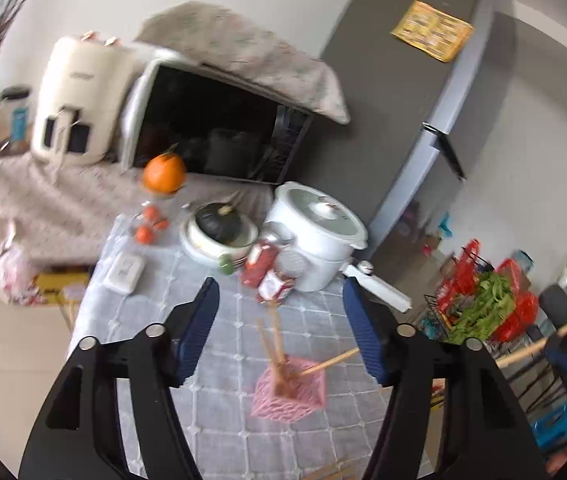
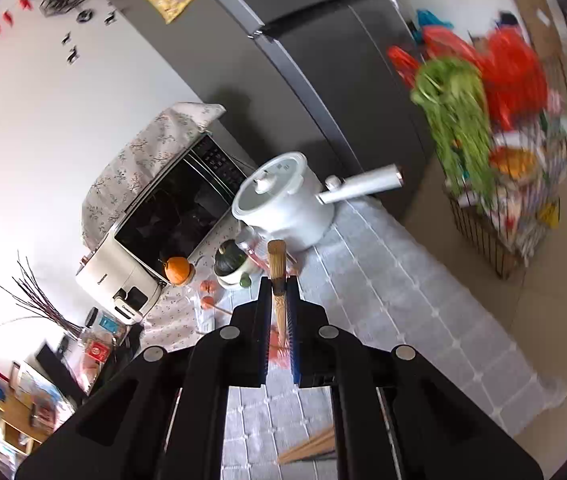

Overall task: Organize utensils
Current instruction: 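Drop the left tool's chopstick into the pink holder while the right tool releases its chopstick there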

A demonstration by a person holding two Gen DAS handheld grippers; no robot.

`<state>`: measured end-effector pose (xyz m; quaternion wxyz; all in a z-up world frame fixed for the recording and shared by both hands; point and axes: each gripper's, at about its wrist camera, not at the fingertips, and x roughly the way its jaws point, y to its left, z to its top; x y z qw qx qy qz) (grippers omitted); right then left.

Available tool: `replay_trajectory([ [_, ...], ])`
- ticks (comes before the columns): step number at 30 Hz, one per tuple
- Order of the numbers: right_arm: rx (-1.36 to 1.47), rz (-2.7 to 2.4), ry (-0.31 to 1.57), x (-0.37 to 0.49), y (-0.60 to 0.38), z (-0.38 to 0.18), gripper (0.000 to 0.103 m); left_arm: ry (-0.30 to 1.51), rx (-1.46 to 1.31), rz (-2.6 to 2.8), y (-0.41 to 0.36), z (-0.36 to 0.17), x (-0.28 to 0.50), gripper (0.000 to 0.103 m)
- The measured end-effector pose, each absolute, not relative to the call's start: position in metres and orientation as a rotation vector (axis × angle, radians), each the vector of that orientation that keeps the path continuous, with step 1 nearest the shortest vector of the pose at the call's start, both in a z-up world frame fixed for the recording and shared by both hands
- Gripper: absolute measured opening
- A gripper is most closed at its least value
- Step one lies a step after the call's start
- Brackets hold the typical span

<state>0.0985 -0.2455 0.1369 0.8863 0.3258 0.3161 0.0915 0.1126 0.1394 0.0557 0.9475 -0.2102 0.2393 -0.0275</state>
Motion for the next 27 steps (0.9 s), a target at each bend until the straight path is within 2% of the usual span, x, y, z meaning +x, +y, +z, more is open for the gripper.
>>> replay_trajectory([
  [5, 0.560, 0.134, 0.679, 0.133, -0.210, 0.154, 0.008, 0.483, -0.465, -0.056, 0.160, 0.058, 0.109, 0.061],
  [17, 0.424, 0.093, 0.833, 0.216, -0.130, 0.118, 0.010, 0.546, -0.530, -0.047, 0.184, 0.045, 0.119, 0.063],
  [19, 0.452, 0.092, 0.862, 0.221, -0.131, 0.110, 0.023, 0.559, -0.526, -0.045, 0.185, 0.043, 0.121, 0.065],
  [20, 0.471, 0.092, 0.867, 0.221, -0.132, 0.107, 0.039, 0.561, -0.525, -0.046, 0.185, 0.043, 0.120, 0.066],
  [21, 0.488, 0.089, 0.864, 0.219, -0.134, 0.105, 0.045, 0.561, -0.523, -0.048, 0.184, 0.043, 0.120, 0.066],
  [23, 0.501, 0.074, 0.853, 0.213, -0.140, 0.103, 0.047, 0.561, -0.513, -0.055, 0.180, 0.042, 0.118, 0.069],
  [25, 0.515, 0.053, 0.836, 0.202, -0.151, 0.100, 0.056, 0.571, -0.489, -0.073, 0.172, 0.042, 0.118, 0.074],
  [27, 0.559, 0.028, 0.809, 0.186, -0.164, 0.092, 0.077, 0.590, -0.461, -0.093, 0.161, 0.040, 0.119, 0.079],
])
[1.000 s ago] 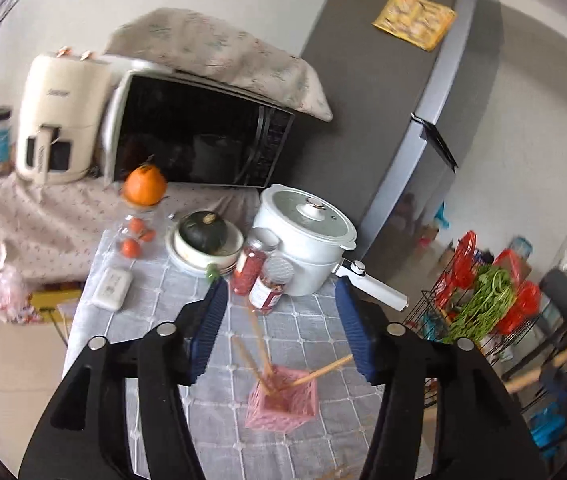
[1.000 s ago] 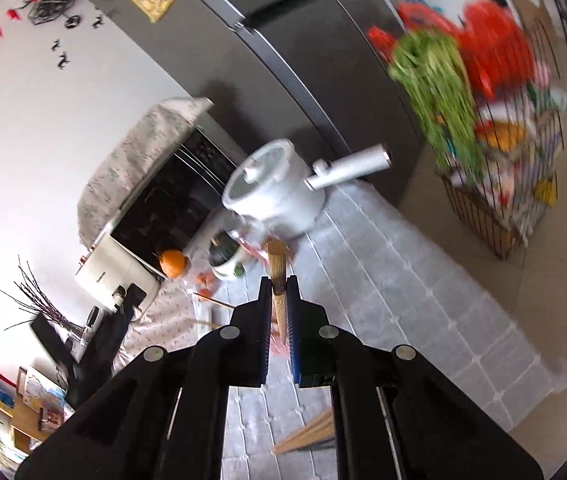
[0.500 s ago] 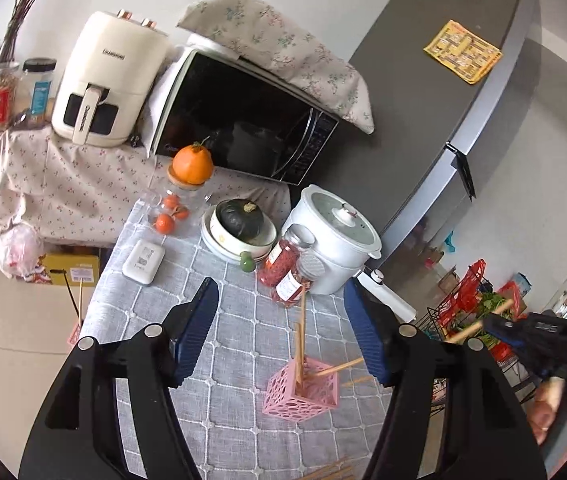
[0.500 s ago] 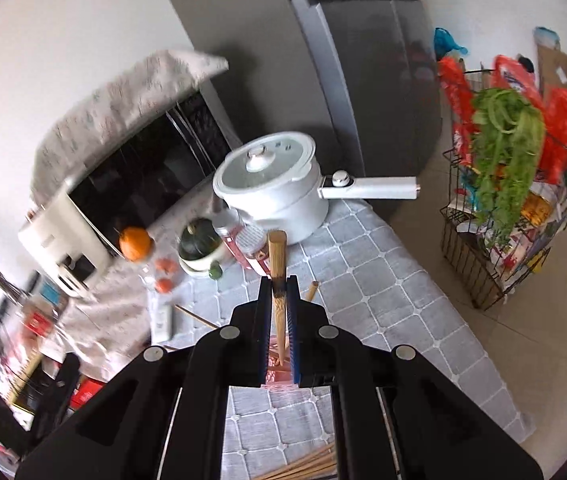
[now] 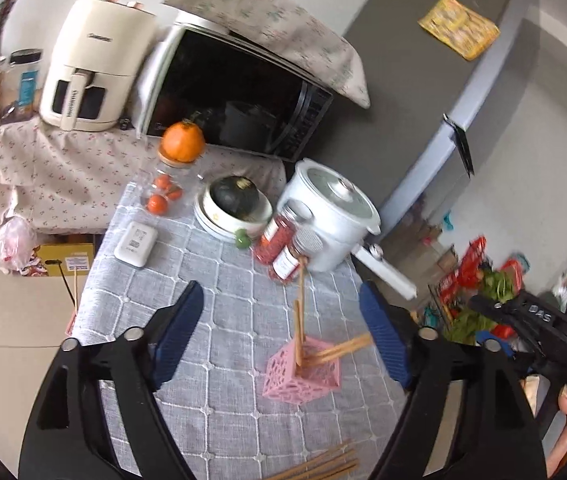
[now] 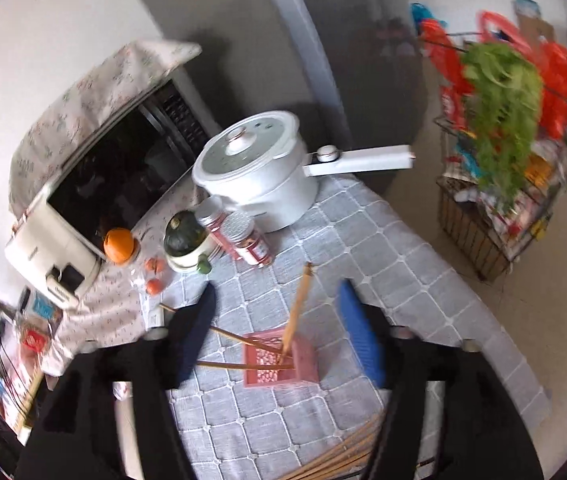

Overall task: Organize utensils
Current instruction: 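Drop the left tool's chopstick into the pink holder while the right tool releases its chopstick there, then move both open tools back to the chopstick pile, then grasp a wooden chopstick with the left tool while the right tool grasps a black chopstick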

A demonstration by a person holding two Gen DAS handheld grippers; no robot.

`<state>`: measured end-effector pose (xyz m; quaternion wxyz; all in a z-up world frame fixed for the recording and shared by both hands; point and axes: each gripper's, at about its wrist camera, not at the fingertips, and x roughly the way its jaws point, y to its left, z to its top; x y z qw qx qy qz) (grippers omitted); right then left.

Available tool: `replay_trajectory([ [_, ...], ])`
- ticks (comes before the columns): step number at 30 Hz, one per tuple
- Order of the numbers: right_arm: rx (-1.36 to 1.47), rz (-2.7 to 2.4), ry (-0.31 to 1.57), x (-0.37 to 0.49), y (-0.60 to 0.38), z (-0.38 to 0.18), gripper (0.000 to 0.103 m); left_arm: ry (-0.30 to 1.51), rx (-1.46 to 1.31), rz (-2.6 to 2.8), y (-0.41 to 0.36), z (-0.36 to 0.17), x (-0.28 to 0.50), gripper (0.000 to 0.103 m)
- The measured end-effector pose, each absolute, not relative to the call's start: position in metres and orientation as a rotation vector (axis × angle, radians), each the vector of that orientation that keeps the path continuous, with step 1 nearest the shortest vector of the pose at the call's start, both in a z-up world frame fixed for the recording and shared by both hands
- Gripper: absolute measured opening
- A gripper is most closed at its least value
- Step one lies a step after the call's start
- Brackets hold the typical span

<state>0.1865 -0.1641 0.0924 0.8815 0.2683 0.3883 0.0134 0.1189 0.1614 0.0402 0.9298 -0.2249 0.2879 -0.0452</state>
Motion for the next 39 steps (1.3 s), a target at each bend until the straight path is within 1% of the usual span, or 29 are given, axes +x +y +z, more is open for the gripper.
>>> replay_trajectory([
  [1, 0.589, 0.012, 0.799, 0.177, -0.173, 0.085, 0.079, 0.601, -0.447, -0.103, 0.155, 0.039, 0.119, 0.082],
  [2, 0.605, -0.002, 0.800, 0.170, -0.180, 0.079, 0.081, 0.620, -0.429, -0.118, 0.147, 0.036, 0.120, 0.086],
  [8, 0.624, -0.082, 0.937, 0.127, -0.216, 0.011, 0.081, 0.721, -0.319, -0.185, 0.102, 0.014, 0.125, 0.095],
  [11, 0.667, -0.118, 0.995, 0.102, -0.232, -0.029, 0.081, 0.801, -0.225, -0.228, 0.070, -0.006, 0.129, 0.096],
  [16, 0.752, -0.194, 1.103, 0.069, -0.258, -0.098, 0.081, 0.985, -0.052, -0.341, 0.010, -0.059, 0.135, 0.096],
  [19, 0.837, -0.201, 1.215, 0.060, -0.270, -0.131, 0.081, 1.071, 0.001, -0.423, -0.016, -0.088, 0.139, 0.095],
  [21, 0.923, -0.132, 1.240, 0.060, -0.273, -0.140, 0.081, 1.131, 0.060, -0.443, -0.034, -0.109, 0.145, 0.089],
  [23, 0.967, -0.118, 1.252, 0.060, -0.273, -0.145, 0.081, 1.206, 0.130, -0.481, -0.051, -0.131, 0.149, 0.068],
  [24, 0.980, -0.111, 1.258, 0.060, -0.272, -0.147, 0.082, 1.251, 0.171, -0.490, -0.060, -0.143, 0.152, 0.061],
  [25, 0.993, -0.101, 1.262, 0.061, -0.271, -0.149, 0.082, 1.278, 0.204, -0.483, -0.066, -0.152, 0.155, 0.053],
  [26, 1.000, -0.089, 1.264, 0.061, -0.270, -0.149, 0.081, 1.289, 0.225, -0.474, -0.071, -0.157, 0.158, 0.048],
  [28, 1.019, -0.075, 1.262, 0.062, -0.270, -0.147, 0.082, 1.306, 0.236, -0.469, -0.078, -0.165, 0.164, 0.045],
  [29, 1.031, -0.069, 1.258, 0.061, -0.270, -0.147, 0.082, 1.310, 0.238, -0.471, -0.080, -0.167, 0.165, 0.039],
  [30, 1.040, -0.064, 1.254, 0.061, -0.271, -0.145, 0.082, 1.310, 0.249, -0.471, -0.084, -0.169, 0.167, 0.038],
  [36, 1.075, -0.044, 1.254, 0.062, -0.273, -0.146, 0.081, 1.330, 0.294, -0.462, -0.099, -0.176, 0.175, 0.038],
  [37, 1.082, -0.040, 1.256, 0.062, -0.273, -0.146, 0.081, 1.335, 0.302, -0.459, -0.099, -0.178, 0.175, 0.036],
  [38, 1.085, -0.039, 1.256, 0.061, -0.273, -0.146, 0.081, 1.340, 0.315, -0.454, -0.100, -0.181, 0.176, 0.031],
  [39, 1.087, -0.042, 1.255, 0.061, -0.273, -0.146, 0.081, 1.344, 0.318, -0.455, -0.103, -0.182, 0.174, 0.031],
])
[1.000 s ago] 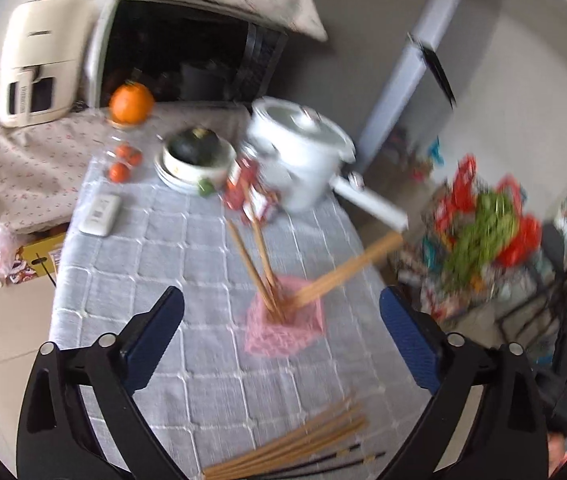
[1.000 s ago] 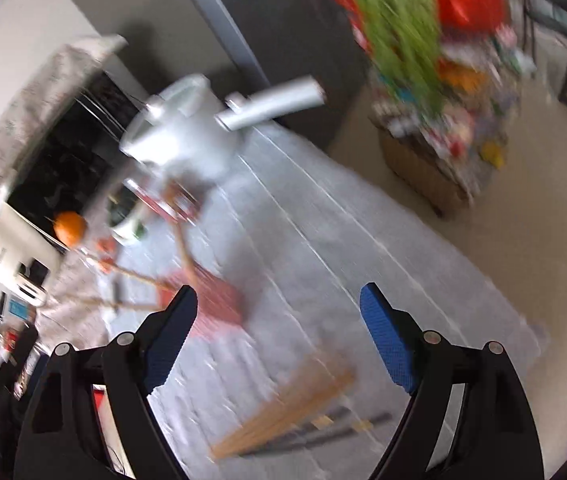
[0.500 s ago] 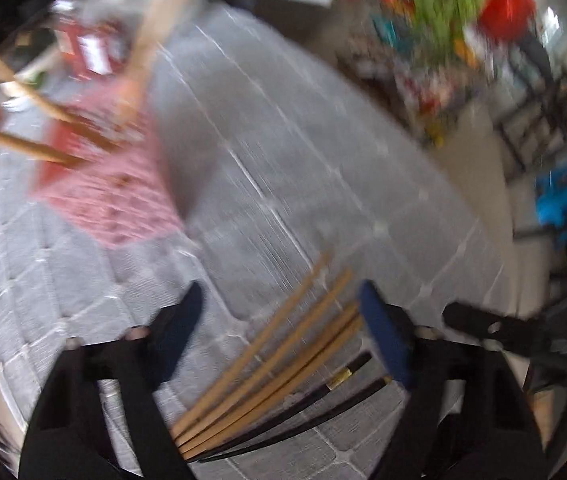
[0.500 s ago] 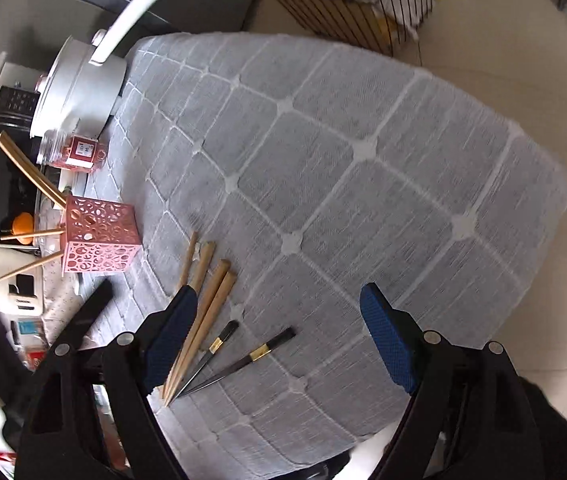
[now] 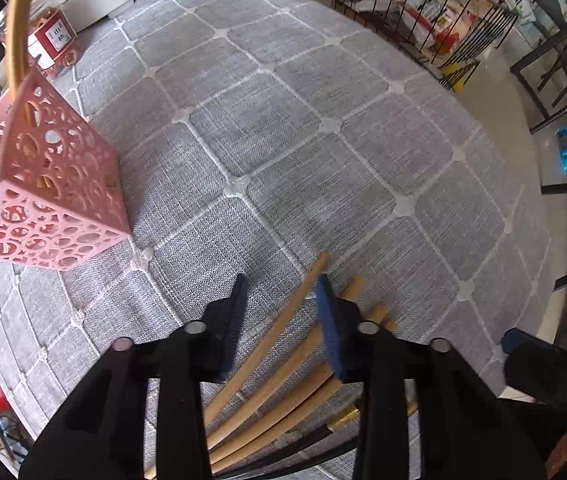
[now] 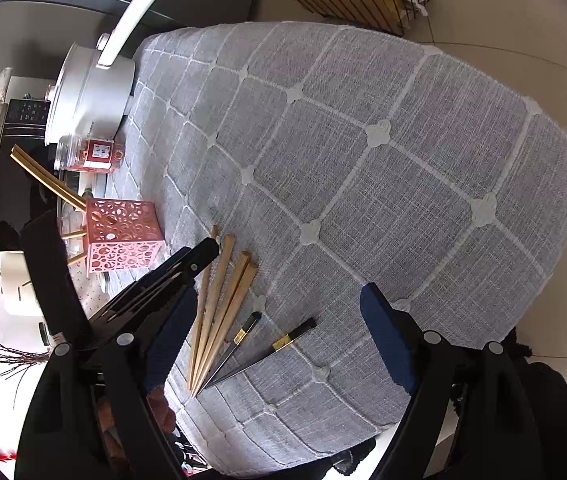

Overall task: Organize utensils
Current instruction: 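Grasp a wooden chopstick with the left tool while the right tool grasps a black chopstick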

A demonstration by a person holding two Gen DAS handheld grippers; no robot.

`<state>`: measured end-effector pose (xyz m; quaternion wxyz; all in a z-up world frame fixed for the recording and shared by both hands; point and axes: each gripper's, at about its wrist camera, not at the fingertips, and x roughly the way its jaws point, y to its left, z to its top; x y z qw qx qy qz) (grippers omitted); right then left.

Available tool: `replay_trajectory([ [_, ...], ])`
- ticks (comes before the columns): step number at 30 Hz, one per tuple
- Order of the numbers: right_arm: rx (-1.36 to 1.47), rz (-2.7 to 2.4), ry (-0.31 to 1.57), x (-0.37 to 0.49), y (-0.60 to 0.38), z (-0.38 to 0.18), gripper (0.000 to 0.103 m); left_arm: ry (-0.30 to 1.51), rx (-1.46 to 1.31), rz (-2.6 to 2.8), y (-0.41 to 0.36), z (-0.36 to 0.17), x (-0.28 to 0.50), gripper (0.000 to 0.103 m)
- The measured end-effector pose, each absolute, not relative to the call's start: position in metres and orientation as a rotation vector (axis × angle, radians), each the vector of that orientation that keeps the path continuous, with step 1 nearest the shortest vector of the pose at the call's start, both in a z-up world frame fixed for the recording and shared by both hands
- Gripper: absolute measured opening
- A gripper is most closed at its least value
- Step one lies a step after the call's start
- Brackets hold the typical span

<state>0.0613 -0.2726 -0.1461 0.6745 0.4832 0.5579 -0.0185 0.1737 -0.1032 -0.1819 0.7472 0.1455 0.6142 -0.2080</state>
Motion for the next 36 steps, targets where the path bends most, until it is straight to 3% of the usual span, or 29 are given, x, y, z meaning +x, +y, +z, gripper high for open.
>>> replay_trajectory([
  [4, 1.085, -0.050, 1.250, 0.062, -0.273, -0.145, 0.081, 1.345, 0.315, -0.469, -0.104, -0.184, 0.178, 0.028],
  [6, 1.082, -0.059, 1.252, 0.062, -0.273, -0.146, 0.081, 1.339, 0.299, -0.473, -0.101, -0.184, 0.177, 0.024],
  [7, 1.082, -0.065, 1.254, 0.062, -0.273, -0.147, 0.081, 1.327, 0.301, -0.467, -0.097, -0.184, 0.174, 0.013],
  [13, 1.060, -0.064, 1.254, 0.069, -0.267, -0.150, 0.081, 1.263, 0.249, -0.457, -0.060, -0.178, 0.159, 0.005],
  [22, 0.985, -0.034, 1.253, 0.098, -0.234, -0.144, 0.078, 1.085, 0.094, -0.473, 0.009, -0.109, 0.116, 0.004],
  [28, 1.012, -0.091, 1.289, 0.061, -0.227, -0.145, 0.073, 0.974, 0.038, -0.518, 0.038, -0.067, 0.086, 0.004],
  [32, 1.028, -0.172, 1.335, 0.040, -0.216, -0.159, 0.056, 0.937, 0.015, -0.524, 0.038, -0.056, 0.082, 0.004],
  [36, 1.012, -0.262, 1.302, 0.045, -0.210, -0.160, 0.053, 0.920, 0.009, -0.534, 0.039, -0.051, 0.079, 0.004],
])
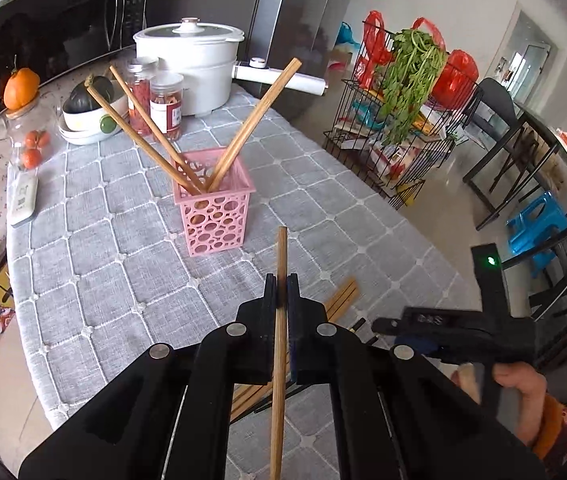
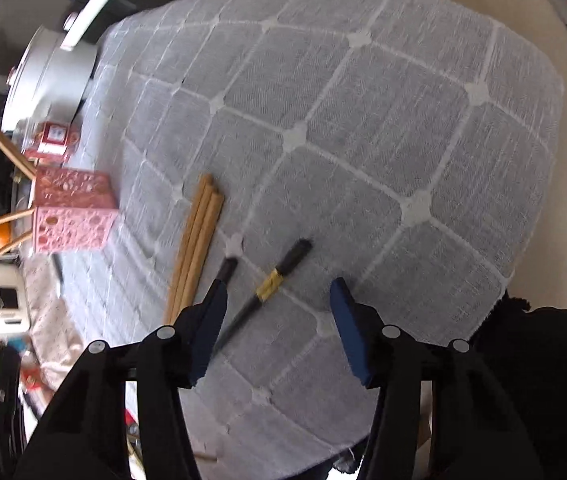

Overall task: Organize utensils
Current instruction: 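Grasp a wooden chopstick with the left tool while the right tool grasps a black chopstick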

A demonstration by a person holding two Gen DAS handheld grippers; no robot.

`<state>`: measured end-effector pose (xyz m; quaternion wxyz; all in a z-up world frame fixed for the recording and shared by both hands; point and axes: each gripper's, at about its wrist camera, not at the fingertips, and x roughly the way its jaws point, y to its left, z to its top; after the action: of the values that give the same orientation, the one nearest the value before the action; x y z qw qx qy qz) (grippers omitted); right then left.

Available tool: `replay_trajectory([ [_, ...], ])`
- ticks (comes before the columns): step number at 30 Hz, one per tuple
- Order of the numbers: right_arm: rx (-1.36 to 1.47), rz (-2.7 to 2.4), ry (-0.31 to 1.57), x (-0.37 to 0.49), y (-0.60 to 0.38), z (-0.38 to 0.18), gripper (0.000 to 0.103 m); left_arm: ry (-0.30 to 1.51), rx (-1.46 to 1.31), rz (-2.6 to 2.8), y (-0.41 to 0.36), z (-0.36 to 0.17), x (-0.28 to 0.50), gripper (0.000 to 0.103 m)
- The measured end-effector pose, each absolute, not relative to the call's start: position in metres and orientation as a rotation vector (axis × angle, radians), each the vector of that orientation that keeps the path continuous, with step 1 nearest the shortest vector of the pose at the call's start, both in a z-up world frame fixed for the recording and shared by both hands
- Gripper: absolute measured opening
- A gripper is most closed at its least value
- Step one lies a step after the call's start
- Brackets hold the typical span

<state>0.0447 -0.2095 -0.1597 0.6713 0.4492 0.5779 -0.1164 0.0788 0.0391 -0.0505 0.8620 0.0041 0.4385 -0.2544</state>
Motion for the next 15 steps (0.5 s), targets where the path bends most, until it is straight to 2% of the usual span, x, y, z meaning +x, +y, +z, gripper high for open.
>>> replay_trajectory([
  [3, 1.000, -0.322, 1.298, 0.054, -0.206, -0.159, 0.053, 0.913, 0.003, -0.534, 0.043, -0.048, 0.077, 0.004],
  [4, 0.968, -0.348, 1.298, 0.057, -0.202, -0.157, 0.050, 0.909, 0.003, -0.533, 0.045, -0.047, 0.077, 0.004],
  [5, 0.925, -0.356, 1.294, 0.059, -0.199, -0.157, 0.027, 0.904, 0.004, -0.532, 0.046, -0.046, 0.076, 0.004],
  [6, 0.901, -0.351, 1.301, 0.060, -0.197, -0.159, 0.016, 0.897, 0.002, -0.532, 0.046, -0.044, 0.075, 0.004],
  [11, 0.960, -0.303, 1.240, 0.048, -0.209, -0.159, 0.007, 0.868, -0.010, -0.528, 0.052, -0.035, 0.070, 0.004],
  [15, 0.969, -0.227, 1.170, 0.035, -0.219, -0.134, 0.007, 0.821, -0.043, -0.516, 0.063, -0.020, 0.062, 0.004],
])
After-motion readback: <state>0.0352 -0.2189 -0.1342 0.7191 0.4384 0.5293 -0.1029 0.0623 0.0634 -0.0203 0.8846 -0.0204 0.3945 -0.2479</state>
